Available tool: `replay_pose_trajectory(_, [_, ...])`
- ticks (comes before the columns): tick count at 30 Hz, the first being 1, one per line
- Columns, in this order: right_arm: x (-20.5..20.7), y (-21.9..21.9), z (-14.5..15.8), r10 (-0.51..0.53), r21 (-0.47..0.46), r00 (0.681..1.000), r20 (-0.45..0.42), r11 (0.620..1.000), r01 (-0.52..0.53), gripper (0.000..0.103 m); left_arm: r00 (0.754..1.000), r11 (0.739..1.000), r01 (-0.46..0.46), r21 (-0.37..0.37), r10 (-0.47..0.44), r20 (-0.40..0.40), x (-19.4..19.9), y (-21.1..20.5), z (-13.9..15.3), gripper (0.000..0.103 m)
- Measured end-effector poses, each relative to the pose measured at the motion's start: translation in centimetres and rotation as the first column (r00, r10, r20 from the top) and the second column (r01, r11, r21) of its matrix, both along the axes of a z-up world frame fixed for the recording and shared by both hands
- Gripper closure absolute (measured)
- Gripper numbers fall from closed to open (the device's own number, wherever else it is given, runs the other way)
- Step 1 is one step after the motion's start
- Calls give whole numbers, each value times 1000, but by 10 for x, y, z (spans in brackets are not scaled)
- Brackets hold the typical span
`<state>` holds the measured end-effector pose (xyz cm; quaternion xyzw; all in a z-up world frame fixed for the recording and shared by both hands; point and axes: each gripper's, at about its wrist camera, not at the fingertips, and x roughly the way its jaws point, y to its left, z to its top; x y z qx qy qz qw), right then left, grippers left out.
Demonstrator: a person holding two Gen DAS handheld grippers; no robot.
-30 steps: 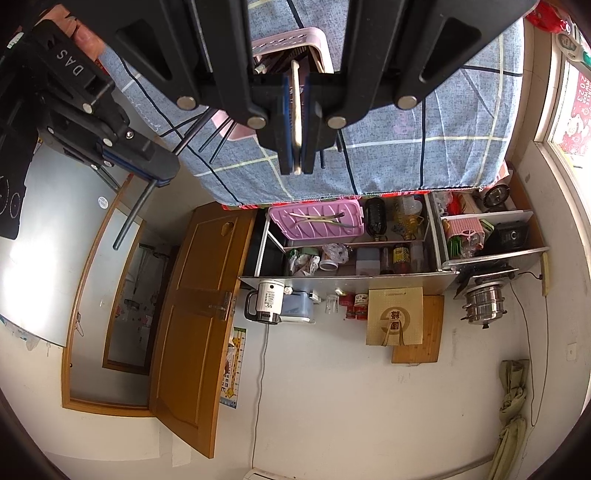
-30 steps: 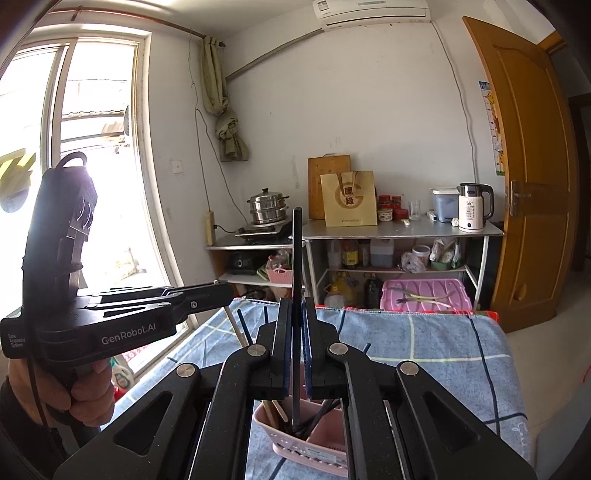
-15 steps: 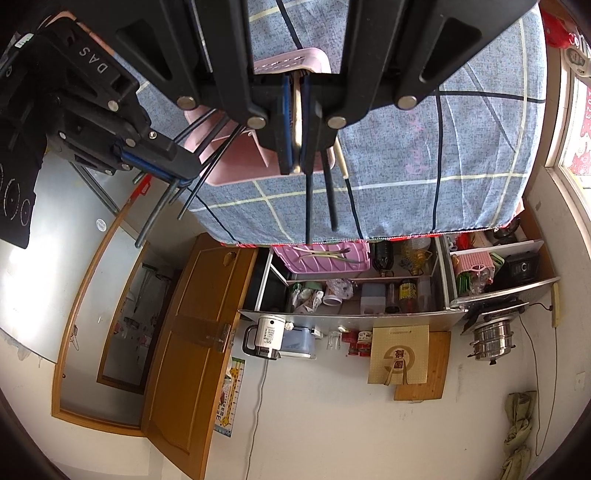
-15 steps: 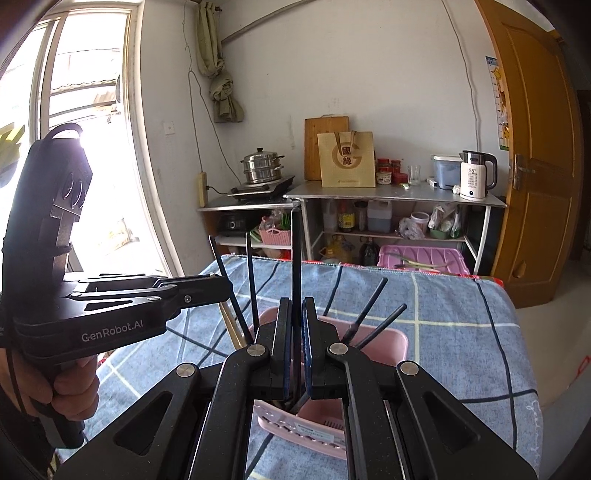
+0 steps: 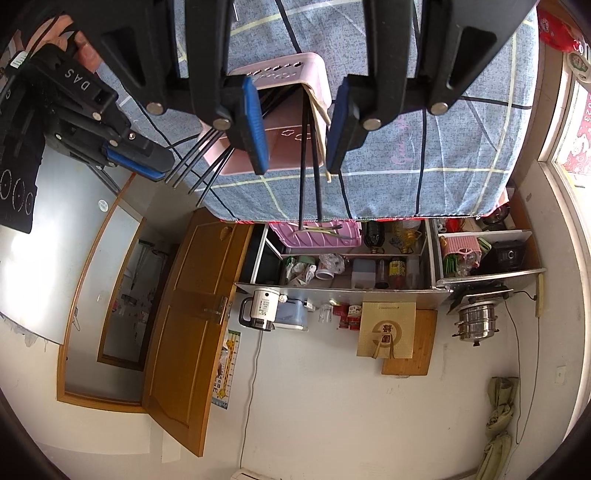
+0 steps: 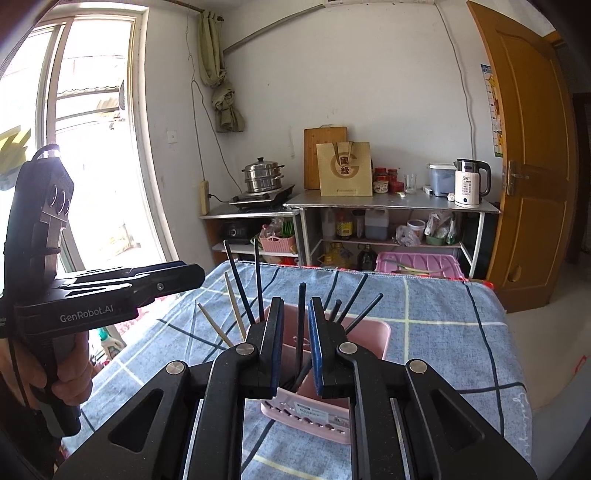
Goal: Organize utensils
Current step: 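Open both tools to drop the chopsticks into the pink basket, then move both tools back toward the metal chopsticks on the table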
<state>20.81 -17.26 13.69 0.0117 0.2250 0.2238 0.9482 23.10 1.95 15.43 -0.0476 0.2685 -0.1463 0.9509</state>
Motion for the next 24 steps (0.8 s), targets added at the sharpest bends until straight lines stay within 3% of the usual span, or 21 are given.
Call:
replay_pose_trajectory(9, [-44,-16,-7,-11,6,1000,14,1000,11,90,999,1000,-22,-4,22,37,-52,13,-12,67])
replay_pose_trajectory(17, [-73,-27,-28,-12,39,1000,-23,999,13,89,1000,999,-30,16,30,8,-83,8,-44,67])
replay_pose_trajectory(24, [-84,-33,-57,-9,60,994,-111,998,15,89,998,1000,-12,26,14,-62,-102,2,-82,67])
